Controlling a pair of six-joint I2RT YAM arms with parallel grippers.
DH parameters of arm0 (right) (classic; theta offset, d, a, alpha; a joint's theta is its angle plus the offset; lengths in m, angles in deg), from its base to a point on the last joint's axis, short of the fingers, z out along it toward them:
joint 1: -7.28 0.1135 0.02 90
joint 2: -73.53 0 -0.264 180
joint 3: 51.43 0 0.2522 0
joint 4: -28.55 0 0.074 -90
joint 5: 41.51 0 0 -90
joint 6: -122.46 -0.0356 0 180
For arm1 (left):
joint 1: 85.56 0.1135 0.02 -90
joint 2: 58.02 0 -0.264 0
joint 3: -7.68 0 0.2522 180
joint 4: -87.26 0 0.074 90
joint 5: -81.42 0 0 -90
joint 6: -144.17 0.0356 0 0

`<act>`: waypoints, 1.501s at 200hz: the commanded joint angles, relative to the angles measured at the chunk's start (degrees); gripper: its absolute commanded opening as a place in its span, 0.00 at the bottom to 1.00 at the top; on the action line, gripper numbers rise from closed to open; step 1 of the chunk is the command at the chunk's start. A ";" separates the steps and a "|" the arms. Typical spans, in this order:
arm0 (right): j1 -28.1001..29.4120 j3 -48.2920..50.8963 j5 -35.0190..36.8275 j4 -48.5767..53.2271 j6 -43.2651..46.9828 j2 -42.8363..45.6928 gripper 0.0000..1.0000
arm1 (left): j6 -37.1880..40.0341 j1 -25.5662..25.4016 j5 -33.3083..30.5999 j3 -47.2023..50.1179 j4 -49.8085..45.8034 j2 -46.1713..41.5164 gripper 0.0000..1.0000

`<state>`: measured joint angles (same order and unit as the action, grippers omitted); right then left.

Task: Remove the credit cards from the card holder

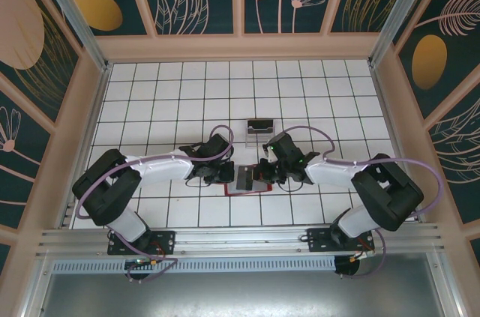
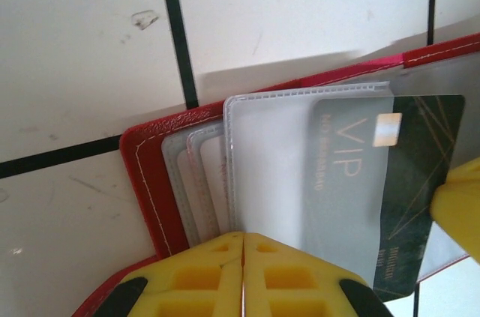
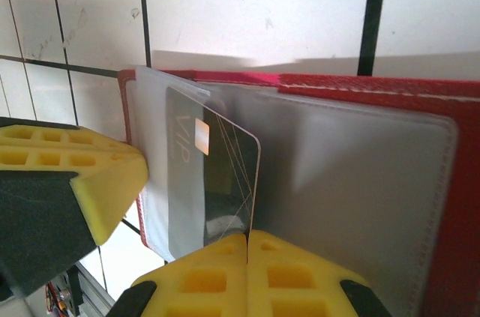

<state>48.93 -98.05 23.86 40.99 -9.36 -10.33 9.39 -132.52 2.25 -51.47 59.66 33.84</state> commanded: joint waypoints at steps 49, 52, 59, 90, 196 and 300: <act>-0.60 0.78 -1.30 -0.65 1.15 0.02 0.15 | 0.61 0.20 -3.18 0.55 -6.46 -2.06 0.15; -0.63 0.78 -1.51 -1.01 0.91 -0.11 0.16 | 0.57 0.12 -3.15 0.58 -6.46 -2.03 0.16; -0.60 0.78 -1.89 -1.75 0.58 -0.56 0.19 | 0.50 0.18 -3.09 0.92 -6.18 -1.85 0.16; -0.60 0.59 -2.62 -3.38 0.30 -2.37 0.25 | 0.63 0.12 -2.24 1.53 -4.55 -0.24 0.16; -0.60 -1.02 3.39 3.96 -0.16 -0.43 0.31 | 1.24 0.04 -3.02 0.66 -5.37 -0.52 0.15; -0.60 0.52 0.98 0.41 -1.50 -0.37 0.33 | 2.91 -2.65 -2.34 -9.35 -9.29 3.45 0.14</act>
<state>48.82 -98.33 24.96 42.48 -10.06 -10.26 10.64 -135.08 -0.13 -59.08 52.36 34.19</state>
